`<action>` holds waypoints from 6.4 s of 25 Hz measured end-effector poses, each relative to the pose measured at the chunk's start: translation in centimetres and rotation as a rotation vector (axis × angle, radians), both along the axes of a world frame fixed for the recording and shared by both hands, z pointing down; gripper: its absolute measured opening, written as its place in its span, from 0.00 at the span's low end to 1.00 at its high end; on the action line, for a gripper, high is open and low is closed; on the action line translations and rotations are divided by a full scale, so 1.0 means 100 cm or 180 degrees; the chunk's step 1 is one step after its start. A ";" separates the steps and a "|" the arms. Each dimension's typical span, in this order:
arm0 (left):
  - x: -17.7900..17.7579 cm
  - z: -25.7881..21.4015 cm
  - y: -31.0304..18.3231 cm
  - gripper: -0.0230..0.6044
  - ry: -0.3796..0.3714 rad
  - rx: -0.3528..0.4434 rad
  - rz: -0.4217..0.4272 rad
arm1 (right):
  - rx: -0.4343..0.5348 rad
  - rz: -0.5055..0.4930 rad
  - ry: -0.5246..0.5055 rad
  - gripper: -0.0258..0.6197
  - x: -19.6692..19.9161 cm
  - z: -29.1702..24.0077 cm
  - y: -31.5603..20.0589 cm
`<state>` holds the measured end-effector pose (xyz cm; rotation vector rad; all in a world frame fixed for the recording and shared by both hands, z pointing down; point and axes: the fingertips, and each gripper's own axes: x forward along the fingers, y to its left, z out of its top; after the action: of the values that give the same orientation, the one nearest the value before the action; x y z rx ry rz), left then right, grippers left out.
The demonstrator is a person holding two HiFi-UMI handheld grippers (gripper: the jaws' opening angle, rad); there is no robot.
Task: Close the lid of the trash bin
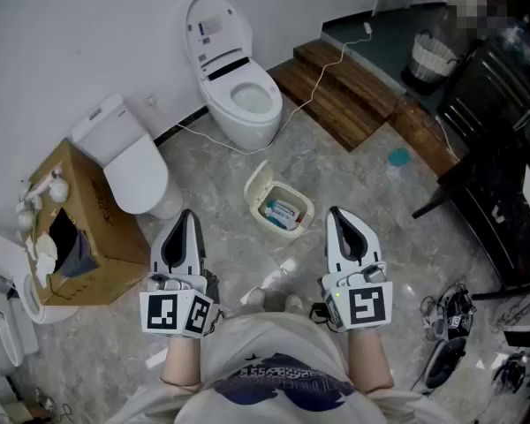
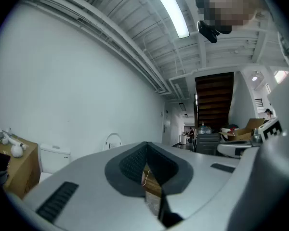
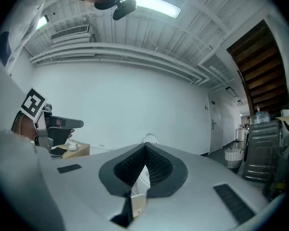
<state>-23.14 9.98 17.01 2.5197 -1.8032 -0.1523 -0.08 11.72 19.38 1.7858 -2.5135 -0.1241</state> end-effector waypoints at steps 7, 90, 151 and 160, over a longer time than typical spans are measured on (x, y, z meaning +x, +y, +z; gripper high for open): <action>-0.002 0.002 0.000 0.03 0.0002 -0.0003 0.0001 | -0.0018 -0.0040 -0.0030 0.05 -0.005 0.004 0.000; 0.115 0.431 -0.286 0.61 -0.1976 -0.1999 0.1055 | -0.0931 -0.0816 0.0505 0.69 0.092 0.228 -0.231; 0.319 0.688 -0.138 0.66 -0.1509 -0.3445 0.1630 | -0.1652 -0.1181 0.0383 0.64 0.088 0.454 -0.307; 0.319 0.697 -0.146 0.66 -0.1049 -0.3614 0.1348 | -0.1690 -0.1185 0.0362 0.64 0.086 0.470 -0.301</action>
<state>8.79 -4.65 86.66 1.9766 -0.8697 1.0226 8.55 -18.34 66.42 1.0788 -2.4542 0.3791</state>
